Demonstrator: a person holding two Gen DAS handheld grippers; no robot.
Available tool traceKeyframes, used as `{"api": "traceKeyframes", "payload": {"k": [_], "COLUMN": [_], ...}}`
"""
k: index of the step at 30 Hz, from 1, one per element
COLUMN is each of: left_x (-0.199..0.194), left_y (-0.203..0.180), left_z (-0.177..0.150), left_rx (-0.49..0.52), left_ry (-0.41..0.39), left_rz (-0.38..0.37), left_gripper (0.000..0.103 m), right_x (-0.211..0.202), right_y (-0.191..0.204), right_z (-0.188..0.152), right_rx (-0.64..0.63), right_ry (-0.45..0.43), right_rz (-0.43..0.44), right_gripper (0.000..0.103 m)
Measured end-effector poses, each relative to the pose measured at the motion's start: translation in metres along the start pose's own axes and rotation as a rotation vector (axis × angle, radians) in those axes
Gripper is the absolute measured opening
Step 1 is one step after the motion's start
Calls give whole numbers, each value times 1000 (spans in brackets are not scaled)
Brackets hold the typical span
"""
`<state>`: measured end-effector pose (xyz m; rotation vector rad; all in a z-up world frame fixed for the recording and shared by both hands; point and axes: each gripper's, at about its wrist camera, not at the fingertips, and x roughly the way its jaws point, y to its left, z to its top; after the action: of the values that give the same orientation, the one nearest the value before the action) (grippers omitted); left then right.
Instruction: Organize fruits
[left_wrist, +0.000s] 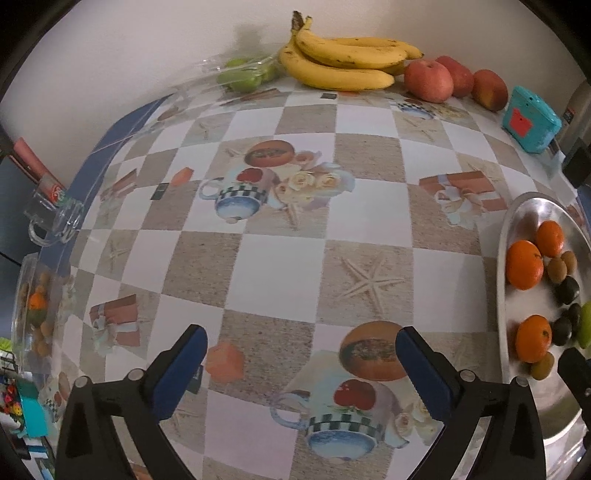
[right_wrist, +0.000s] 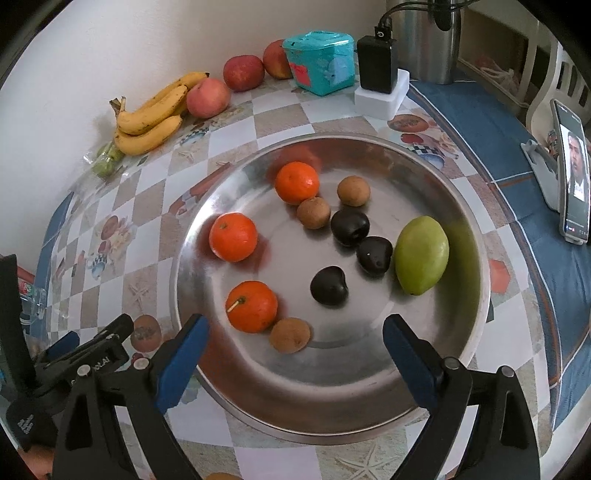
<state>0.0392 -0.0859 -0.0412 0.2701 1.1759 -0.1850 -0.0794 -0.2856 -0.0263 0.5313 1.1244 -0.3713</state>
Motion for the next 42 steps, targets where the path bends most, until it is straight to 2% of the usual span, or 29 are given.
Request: {"api": "traceKeyframes", "payload": {"k": [4, 8, 10, 21, 30, 42], "left_x": [-2, -5, -10, -52, -78, -72], "left_y": [5, 10, 16, 40, 46, 53], "left_z": [-2, -8, -12, -40, -54, -54], "left_rx": [15, 63, 62, 52, 70, 52], "left_ry": [-14, -35, -47, -144, -198, -152], "left_rz": [19, 108, 120, 101, 88, 50], "left_gripper": [103, 103, 103, 103, 103, 103], "right_x": [-2, -3, -5, -31, -43, -40], "right_y": [6, 14, 16, 27, 29, 34], "right_z": [-5, -14, -19, -44, -48, -49], "right_rx": [-19, -50, -57, -112, -122, -140], "right_ry": [-7, -4, -2, -13, -45, -37], "right_rz": [13, 28, 34, 50, 24, -4], "right_gripper": [95, 95, 95, 95, 95, 95]}}
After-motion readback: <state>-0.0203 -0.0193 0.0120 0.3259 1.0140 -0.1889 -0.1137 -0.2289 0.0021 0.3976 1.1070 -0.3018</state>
